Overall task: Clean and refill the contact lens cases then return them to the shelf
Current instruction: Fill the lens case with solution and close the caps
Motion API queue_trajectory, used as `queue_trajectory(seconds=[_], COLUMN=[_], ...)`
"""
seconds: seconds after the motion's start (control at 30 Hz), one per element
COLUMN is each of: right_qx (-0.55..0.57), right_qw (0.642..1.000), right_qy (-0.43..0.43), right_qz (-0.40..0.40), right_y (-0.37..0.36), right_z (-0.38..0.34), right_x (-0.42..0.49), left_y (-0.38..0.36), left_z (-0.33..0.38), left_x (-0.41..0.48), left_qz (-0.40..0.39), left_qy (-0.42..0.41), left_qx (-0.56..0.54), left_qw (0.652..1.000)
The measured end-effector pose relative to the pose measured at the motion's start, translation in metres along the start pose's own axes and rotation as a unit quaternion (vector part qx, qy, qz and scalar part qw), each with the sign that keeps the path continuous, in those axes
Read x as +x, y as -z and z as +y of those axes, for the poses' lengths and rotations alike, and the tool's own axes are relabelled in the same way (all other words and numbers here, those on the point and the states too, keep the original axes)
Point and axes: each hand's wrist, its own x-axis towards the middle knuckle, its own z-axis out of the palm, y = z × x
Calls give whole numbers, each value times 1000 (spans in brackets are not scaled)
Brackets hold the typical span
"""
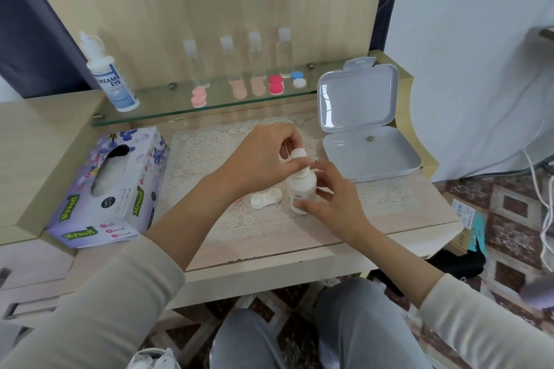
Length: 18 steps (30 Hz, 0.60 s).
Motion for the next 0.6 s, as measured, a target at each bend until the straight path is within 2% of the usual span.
queue_trajectory(seconds=[0.1, 0.23, 0.3, 0.43, 0.53, 0.6], right_qx=[-8, -12, -15, -23, -16, -12], right_qw=[1000, 1000, 1000, 1000, 1000, 1000], right_qy=[6, 7, 8, 18, 15, 12], right_qz=[0, -4, -2, -3, -5, -3], right_y=[-2, -3, -4, -6, -7, -7], right_z=[0, 1, 0, -2, -1, 0], right_x=[1, 2, 2, 3, 3, 2], left_y=[-9, -18, -19, -17, -12, -7], left_z=[-1, 3, 4, 8, 9, 8], left_x=[-5, -7, -6, -3, -1, 0], left_qz=[50, 116, 119, 113, 134, 159], left_qy=[30, 87, 119, 124, 133, 134], left_qx=[18, 94, 128, 212, 218, 181], left_qw=[998, 985, 977, 963, 958, 961])
